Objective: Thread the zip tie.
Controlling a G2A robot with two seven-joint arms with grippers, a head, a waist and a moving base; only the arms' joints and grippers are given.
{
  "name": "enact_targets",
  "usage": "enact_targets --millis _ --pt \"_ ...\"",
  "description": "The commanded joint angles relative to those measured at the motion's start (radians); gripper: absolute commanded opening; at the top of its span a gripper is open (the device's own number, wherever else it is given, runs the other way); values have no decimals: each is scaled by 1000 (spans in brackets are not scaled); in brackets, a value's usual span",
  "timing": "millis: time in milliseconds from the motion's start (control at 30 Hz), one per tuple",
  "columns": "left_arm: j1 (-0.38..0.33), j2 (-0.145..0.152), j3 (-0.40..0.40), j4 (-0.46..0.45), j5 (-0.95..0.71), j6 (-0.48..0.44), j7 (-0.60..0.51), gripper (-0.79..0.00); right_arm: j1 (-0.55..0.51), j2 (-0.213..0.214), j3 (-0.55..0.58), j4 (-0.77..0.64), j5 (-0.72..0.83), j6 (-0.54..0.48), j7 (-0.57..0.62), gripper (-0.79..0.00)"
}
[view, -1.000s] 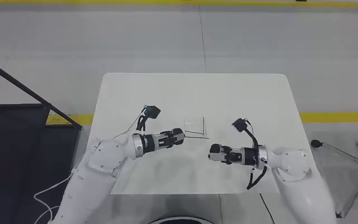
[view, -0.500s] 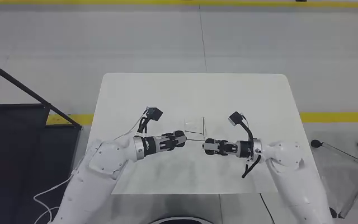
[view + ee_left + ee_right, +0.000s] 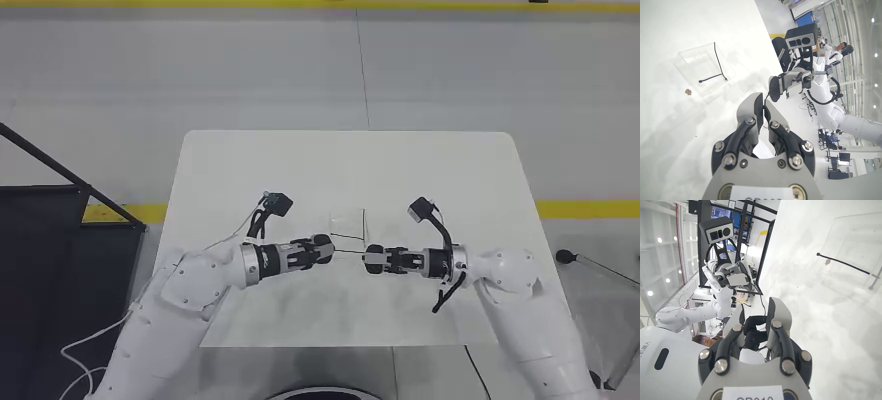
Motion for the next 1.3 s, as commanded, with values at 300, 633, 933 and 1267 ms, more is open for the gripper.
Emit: enact_targets --millis 300,633,933,1267 --pt "-5 6 7 4 -9 -5 4 -785 8 5 -12 4 -1 1 -11 -631" --pt "-9 11 11 2 -15 -4 4 -785 9 11 -20 -2 -6 2 -18 -785" --pt "-11 16 14 0 -18 -4 8 -785 8 16 -24 -3 0 3 -23 -616" --pt "-11 21 20 0 -17 -3 15 -785 8 21 -27 1 15 -1 -23 -646"
